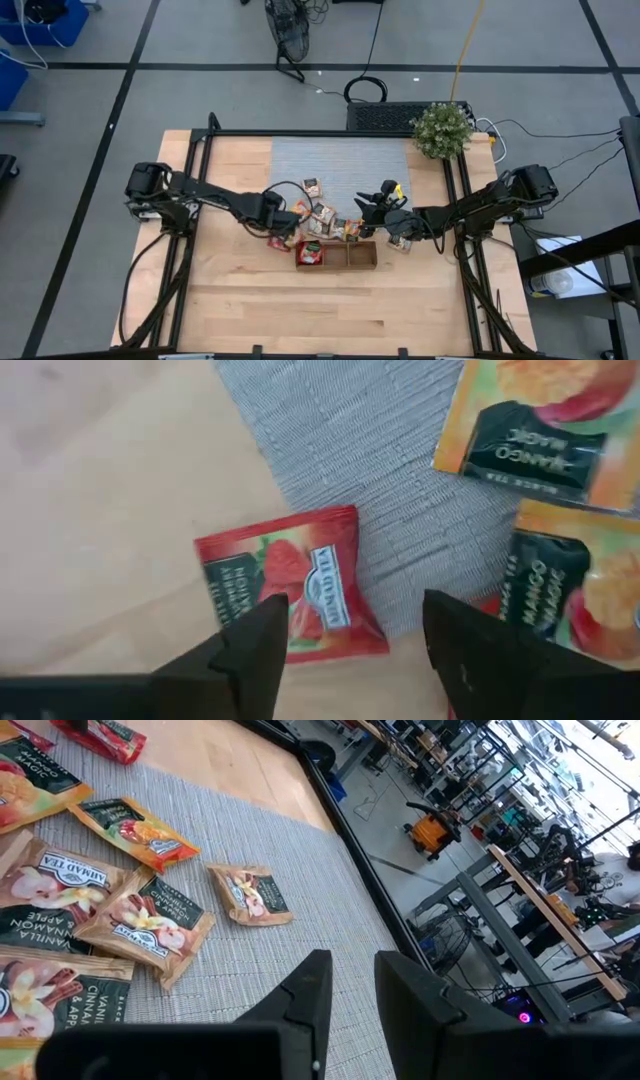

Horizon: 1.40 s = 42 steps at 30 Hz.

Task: Pick & Place Tea
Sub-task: Put the red tea bag into the left section of the wooden organizer

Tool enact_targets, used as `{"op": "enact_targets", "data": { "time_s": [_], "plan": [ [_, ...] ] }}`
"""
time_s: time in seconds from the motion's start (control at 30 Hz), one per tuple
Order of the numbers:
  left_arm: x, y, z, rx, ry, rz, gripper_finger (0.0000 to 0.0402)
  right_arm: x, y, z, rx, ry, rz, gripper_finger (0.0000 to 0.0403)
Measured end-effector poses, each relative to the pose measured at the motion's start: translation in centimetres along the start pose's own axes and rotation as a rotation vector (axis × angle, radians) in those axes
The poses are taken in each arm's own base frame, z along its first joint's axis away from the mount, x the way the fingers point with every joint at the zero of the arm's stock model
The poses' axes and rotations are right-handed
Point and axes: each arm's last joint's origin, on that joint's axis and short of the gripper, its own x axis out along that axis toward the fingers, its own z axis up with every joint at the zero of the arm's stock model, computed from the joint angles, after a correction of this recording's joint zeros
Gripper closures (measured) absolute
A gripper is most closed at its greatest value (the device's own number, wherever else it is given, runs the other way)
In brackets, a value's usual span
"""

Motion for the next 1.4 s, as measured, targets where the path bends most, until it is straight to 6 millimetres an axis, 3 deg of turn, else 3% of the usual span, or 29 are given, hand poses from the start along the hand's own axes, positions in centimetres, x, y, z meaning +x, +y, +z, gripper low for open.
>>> {"op": "enact_targets", "data": {
  "time_s": [0.2, 0.43, 0.6, 0.77, 0.87, 1.07, 1.3, 1.4],
  "plan": [
    [2.4, 0.9, 0.7, -0.036, 0.042, -0.065, 0.0179, 0.0, 0.0, 0.0, 0.0, 0.0, 0.0, 0.0332],
    [2.8, 1.3, 0.9, -0.045, 0.063, -0.058, 0.0213, 0.0, 0.0, 0.0, -0.002, 0.003, 0.001, 0.0332],
    [2.8, 1.3, 0.8, -0.024, 0.089, -0.073, 0.0274, 0.0, 0.0, -0.1, 0.003, 0.01, 0.004, 0.0332],
    [2.7, 1.2, 0.8, 0.013, 0.091, -0.08, 0.0373, 0.0, 0.0, -0.1, 0.003, 0.011, 0.004, 0.0332],
    [2.3, 1.1, 0.7, 0.058, 0.094, -0.065, 0.0388, 0.0, 0.1, -0.2, -0.004, 0.017, 0.006, 0.0332],
    [-2.4, -0.6, -0.2, 0.24, 0.005, 0.004, 0.0394, 0.0, 0.1, -0.3, -0.004, 0.026, 0.01, 0.0332],
    [-10.2, -4.9, -2.7, 0.48, -0.274, -0.143, 0.0396, 0.0, 0.1, -0.4, -0.004, 0.027, 0.01, 0.0332],
    [-12.1, -6.6, -3.7, 0.515, -0.359, -0.16, 0.0396, 0.0, 0.1, -0.4, -0.007, 0.029, 0.01, 0.0332]
  ]
}}
